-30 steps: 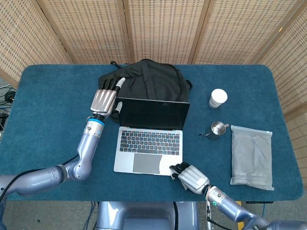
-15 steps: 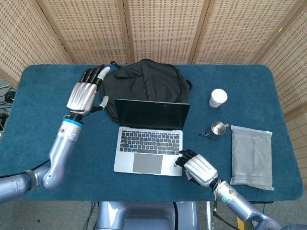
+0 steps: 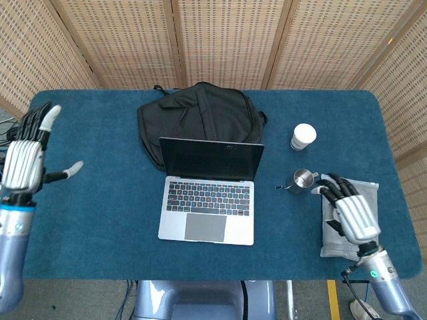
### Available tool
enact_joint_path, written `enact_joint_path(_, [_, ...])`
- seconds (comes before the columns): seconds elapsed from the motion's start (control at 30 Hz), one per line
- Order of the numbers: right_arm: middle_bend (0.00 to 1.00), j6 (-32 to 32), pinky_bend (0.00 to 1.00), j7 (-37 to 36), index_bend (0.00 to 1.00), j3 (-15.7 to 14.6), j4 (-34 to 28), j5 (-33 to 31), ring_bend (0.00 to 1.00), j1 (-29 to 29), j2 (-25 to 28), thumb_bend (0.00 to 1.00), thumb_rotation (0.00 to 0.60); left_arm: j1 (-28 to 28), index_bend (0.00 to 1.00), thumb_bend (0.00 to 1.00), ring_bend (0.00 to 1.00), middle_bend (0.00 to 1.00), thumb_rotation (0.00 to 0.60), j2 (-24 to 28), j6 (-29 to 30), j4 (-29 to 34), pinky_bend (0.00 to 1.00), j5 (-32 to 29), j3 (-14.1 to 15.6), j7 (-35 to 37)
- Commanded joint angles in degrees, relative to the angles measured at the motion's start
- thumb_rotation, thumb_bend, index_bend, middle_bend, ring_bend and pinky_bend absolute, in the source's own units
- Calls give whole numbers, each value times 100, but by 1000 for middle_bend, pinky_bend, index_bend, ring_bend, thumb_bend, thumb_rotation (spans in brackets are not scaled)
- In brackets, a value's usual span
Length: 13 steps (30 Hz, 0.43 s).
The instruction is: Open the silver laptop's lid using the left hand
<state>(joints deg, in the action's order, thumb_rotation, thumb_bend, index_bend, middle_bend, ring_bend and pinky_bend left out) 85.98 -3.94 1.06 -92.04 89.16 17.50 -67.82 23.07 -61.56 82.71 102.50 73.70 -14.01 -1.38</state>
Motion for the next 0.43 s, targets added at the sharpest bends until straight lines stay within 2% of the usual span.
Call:
enact_joint_path(0.03, [15,897,42,-230,138,191,345,-131,0,-625,-137,111,600,-845,0,0,0,0,600,86,426,-54,0,205,768,417])
enact_joint_path(0.07, [1,996,18,-242,94,185,299,-121,0,-698,-121,28,600,-963,0,0,0,0,600,93,455,-47,0,213,885,435])
enact_joint_path(0.1, [0,1093,8,-240,68,153,203,-96,0,-792,-74,4,600,-1138,0,0,0,0,600,104,501,-16,0,218,1048,474])
enact_joint_path(0.2, [0,1171,0,-273,5,4,-150,15,0,-964,100,0,600,-1478,0,0,0,0,600,46,705,-16,0,188,1333,111])
enact_joint_path(0.3, [0,1247,0,-344,0,-119,-510,172,0,-1103,292,0,600,-1761,0,0,0,0,600,-370,1207,-100,0,374,1479,-662])
enact_joint_path(0.43, [0,1403,0,117,0,-91,-680,243,0,-1258,321,0,600,-1858,0,0,0,0,600,-617,1390,-258,0,748,1491,-625])
